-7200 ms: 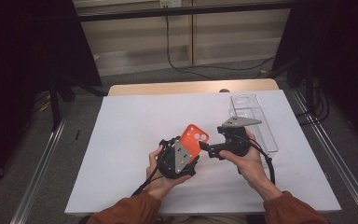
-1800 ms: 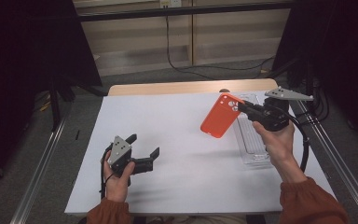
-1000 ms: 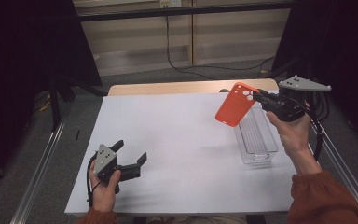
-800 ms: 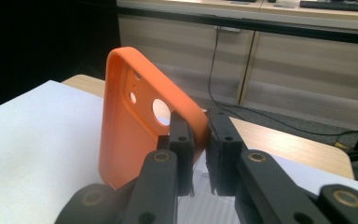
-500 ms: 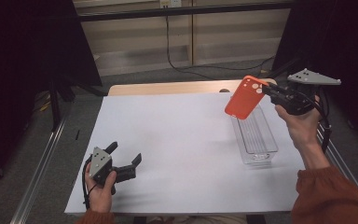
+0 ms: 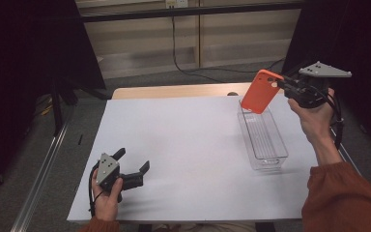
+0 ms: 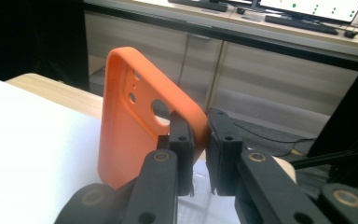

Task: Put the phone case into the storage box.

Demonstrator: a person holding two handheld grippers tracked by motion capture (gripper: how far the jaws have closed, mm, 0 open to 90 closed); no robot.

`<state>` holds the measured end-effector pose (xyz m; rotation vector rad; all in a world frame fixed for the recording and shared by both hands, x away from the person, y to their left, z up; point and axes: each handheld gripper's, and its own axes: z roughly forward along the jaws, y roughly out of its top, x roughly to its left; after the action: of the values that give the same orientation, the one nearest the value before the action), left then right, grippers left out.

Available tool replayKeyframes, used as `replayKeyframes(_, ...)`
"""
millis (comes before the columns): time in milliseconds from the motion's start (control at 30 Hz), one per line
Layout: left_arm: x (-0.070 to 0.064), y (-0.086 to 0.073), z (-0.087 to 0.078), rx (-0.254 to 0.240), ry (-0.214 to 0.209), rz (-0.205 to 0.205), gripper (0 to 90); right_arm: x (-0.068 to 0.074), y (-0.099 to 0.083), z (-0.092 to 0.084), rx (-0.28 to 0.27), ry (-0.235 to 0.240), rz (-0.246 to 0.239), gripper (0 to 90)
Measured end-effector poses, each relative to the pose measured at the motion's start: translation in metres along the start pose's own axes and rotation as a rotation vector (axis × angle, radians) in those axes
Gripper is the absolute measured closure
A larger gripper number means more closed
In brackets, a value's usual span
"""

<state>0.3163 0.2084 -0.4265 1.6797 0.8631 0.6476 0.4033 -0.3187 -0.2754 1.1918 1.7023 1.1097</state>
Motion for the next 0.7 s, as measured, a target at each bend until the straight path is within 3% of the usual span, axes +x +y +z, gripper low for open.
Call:
replayKeyframes(233, -0.001, 0.001, -0.001, -0.011, 0.000, 0.005, 2.4, -0.008, -0.002, 0.013, 0.019, -0.007, -0.012, 80.9)
replayKeyframes(433, 0.002, 0.000, -0.001, -0.027, -0.009, -0.014, 2.2, -0.015, -0.009, 0.027, 0.059, -0.005, -0.017, 80.8)
replayKeyframes(700, 0.004, 0.001, -0.002, -0.026, 0.000, -0.004, 2.2, -0.019, -0.017, 0.045, 0.115, -0.017, -0.043, 80.8)
